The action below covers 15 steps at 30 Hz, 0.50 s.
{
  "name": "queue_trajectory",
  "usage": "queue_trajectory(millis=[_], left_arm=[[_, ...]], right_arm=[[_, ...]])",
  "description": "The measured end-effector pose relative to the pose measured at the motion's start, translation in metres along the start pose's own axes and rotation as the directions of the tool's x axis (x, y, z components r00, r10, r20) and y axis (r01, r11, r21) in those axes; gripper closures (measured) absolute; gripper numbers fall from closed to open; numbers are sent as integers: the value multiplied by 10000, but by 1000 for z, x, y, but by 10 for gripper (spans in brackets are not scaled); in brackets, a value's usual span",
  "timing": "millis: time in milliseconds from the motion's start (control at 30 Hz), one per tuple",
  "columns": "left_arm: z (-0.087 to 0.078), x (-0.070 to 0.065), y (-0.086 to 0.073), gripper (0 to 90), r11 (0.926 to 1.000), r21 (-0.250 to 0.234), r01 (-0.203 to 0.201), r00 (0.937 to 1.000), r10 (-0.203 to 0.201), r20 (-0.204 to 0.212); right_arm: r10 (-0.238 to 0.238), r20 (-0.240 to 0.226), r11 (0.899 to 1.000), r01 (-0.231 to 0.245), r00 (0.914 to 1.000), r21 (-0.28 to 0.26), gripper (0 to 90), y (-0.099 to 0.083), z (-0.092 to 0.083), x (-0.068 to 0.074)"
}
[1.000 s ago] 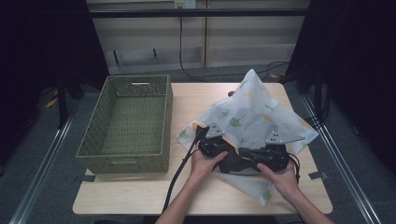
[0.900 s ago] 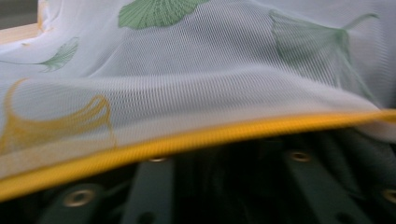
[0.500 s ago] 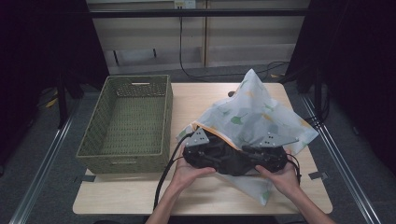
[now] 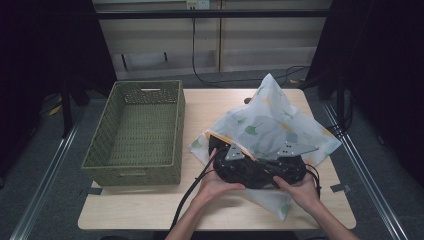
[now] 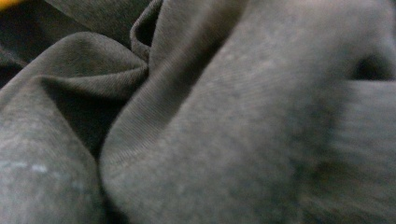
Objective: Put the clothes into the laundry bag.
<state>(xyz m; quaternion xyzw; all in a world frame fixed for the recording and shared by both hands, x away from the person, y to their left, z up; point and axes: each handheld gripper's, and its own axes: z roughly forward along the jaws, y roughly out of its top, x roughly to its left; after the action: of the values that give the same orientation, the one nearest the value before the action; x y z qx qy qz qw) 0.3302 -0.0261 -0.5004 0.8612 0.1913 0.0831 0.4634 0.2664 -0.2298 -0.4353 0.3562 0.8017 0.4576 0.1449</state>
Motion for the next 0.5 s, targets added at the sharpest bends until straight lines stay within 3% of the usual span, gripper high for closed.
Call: queue_trajectory(millis=[33, 200, 367, 400, 467, 500], left_arm=[[1, 1, 0, 88, 10000, 39, -23, 10000, 24, -74], [2, 7, -3, 388, 9994, 120, 317, 9988, -312, -386], [1, 11, -4, 732, 9976, -138, 685, 9975, -687, -146], [0, 12, -3, 754, 9966, -190, 807, 9967, -809, -78], [-3, 15, -2, 776, 9887, -732, 1310, 9913, -1299, 196], [-5, 16, 0, 781, 9864, -942, 1345, 9909, -1337, 148]], right_arm=[[-20, -6, 10000, 20, 10000, 4, 897, 0, 0, 0], [159, -186, 9997, -162, 9997, -185, 897, 2, -1, 2], [145, -383, 9993, -158, 9992, -345, 897, 6, 1, 5], [181, -398, 9992, -196, 9990, -359, 898, 7, 1, 6], [105, -431, 9990, -124, 9990, -432, 898, 11, 2, 8], [64, -490, 9986, -90, 9988, -526, 898, 14, 1, 9]])
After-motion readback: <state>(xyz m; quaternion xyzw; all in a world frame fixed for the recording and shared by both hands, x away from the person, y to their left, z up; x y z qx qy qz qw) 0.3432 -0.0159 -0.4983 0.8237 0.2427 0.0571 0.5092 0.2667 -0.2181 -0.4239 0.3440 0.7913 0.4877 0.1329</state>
